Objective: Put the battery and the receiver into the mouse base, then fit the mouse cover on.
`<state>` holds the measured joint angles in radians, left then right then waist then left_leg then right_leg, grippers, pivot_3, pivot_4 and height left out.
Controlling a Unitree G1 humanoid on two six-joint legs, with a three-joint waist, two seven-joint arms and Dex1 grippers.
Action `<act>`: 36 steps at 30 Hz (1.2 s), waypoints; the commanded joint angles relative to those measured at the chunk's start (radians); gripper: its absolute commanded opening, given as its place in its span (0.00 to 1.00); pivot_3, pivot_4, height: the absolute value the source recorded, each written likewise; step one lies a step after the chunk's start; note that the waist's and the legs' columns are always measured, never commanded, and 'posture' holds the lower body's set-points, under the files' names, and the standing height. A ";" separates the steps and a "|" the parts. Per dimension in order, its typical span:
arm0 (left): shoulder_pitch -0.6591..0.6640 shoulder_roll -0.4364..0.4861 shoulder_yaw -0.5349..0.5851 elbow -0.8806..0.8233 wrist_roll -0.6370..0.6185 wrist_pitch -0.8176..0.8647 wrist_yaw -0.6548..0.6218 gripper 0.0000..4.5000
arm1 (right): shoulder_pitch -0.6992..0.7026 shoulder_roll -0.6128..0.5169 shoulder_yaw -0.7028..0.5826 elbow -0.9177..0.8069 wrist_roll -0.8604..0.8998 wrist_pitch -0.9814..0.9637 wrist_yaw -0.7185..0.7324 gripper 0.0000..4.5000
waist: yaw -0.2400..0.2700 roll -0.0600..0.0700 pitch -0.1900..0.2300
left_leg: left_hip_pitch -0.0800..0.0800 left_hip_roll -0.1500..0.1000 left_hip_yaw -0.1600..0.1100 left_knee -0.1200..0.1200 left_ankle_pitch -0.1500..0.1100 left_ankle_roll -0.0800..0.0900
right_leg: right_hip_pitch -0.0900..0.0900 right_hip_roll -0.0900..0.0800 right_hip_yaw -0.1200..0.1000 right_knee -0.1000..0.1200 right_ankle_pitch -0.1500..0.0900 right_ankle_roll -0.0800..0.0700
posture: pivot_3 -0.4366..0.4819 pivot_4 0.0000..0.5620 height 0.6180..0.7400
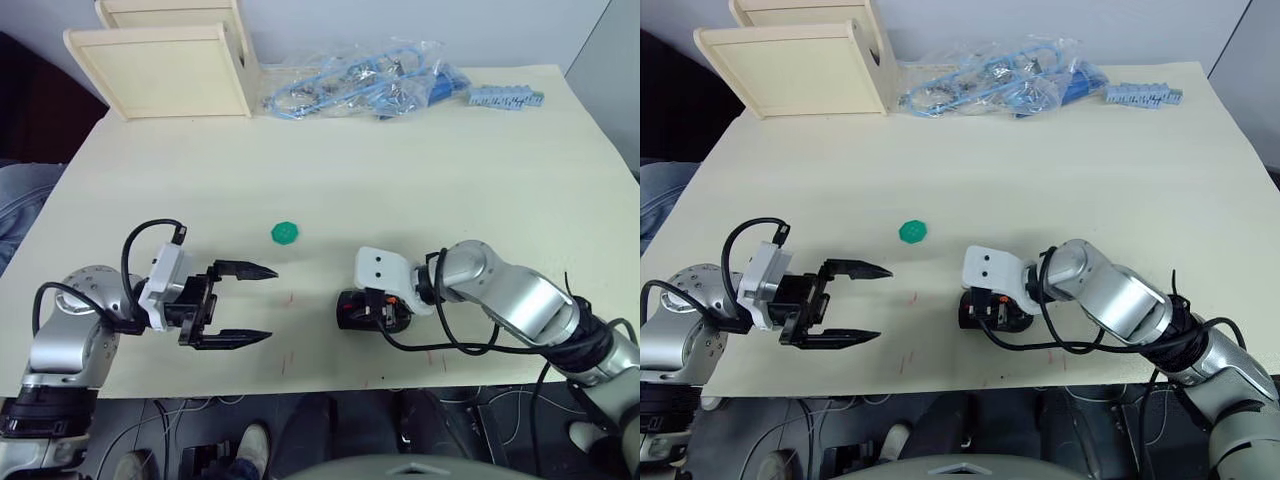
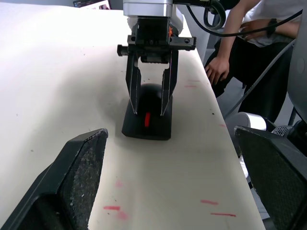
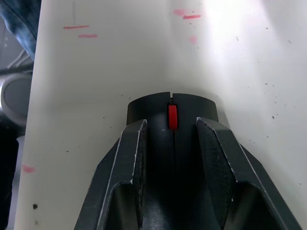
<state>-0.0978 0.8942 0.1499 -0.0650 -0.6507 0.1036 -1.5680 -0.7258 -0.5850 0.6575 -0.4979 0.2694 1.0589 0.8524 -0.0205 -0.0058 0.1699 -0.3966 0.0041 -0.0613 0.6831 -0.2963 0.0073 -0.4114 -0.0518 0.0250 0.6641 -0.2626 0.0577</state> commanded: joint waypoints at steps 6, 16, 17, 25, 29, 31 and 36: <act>0.013 0.012 0.027 -0.027 -0.013 -0.013 -0.043 1.00 | 0.053 0.023 -0.108 0.003 0.034 -0.087 -0.001 0.38 | 0.001 -0.001 0.000 | 0.000 0.000 0.000 0.001 0.000 0.000 | 0.000 0.000 0.000 0.001 0.001 -0.001 | 0.48 0.27 1.00; -0.006 0.015 0.018 -0.009 -0.014 -0.019 -0.046 1.00 | 0.341 0.027 -0.363 0.003 0.135 -0.407 0.066 0.38 | 0.003 -0.001 -0.001 | 0.000 0.000 0.000 0.001 0.000 0.000 | 0.000 0.000 0.000 0.001 0.001 -0.001 | 0.48 0.27 1.00; -0.010 0.014 0.017 -0.007 -0.013 -0.020 -0.046 1.00 | 0.378 0.034 -0.378 0.012 0.144 -0.454 0.079 0.38 | 0.003 -0.001 0.000 | 0.000 0.000 0.000 0.001 0.000 0.000 | 0.000 0.000 0.000 0.001 0.001 -0.001 | 0.48 0.27 1.00; -0.032 0.012 0.013 0.004 -0.010 -0.019 -0.046 1.00 | 0.507 0.084 -0.404 0.187 0.116 -0.731 0.143 0.38 | 0.000 -0.001 -0.001 | 0.002 0.001 0.002 0.001 0.000 0.000 | 0.001 0.001 0.001 0.003 0.001 -0.001 | 0.48 0.27 1.00; -0.037 0.019 0.012 0.006 -0.011 -0.017 -0.046 1.00 | 0.538 0.089 -0.377 0.304 0.062 -0.858 0.186 0.38 | 0.001 -0.001 0.000 | 0.003 0.001 0.002 0.001 0.000 0.000 | 0.001 0.002 0.001 0.004 0.001 -0.002 | 0.48 0.27 1.00; -0.040 0.021 0.011 0.008 -0.012 -0.017 -0.046 1.00 | 0.549 0.090 -0.366 0.344 0.040 -0.897 0.197 0.38 | 0.001 -0.001 -0.001 | 0.003 0.001 0.002 0.001 0.000 0.000 | 0.001 0.002 0.001 0.004 0.001 -0.002 | 0.48 0.27 1.00; -0.039 0.018 0.015 0.007 -0.012 -0.009 -0.041 1.00 | 0.556 0.105 -0.379 0.377 0.033 -0.968 0.199 0.38 | 0.001 -0.001 -0.001 | 0.006 0.001 0.002 0.001 0.000 -0.001 | 0.003 0.002 0.002 0.005 0.001 -0.002 | 0.48 0.27 1.00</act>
<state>-0.1343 0.9009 0.1504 -0.0560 -0.6521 0.0992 -1.5689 -0.1887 -0.4833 0.2749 -0.1293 0.3157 0.1075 1.0455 -0.0191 -0.0067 0.1694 -0.3904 0.0052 -0.0590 0.6846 -0.2959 0.0067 -0.4082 -0.0498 0.0268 0.6690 -0.2614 0.0560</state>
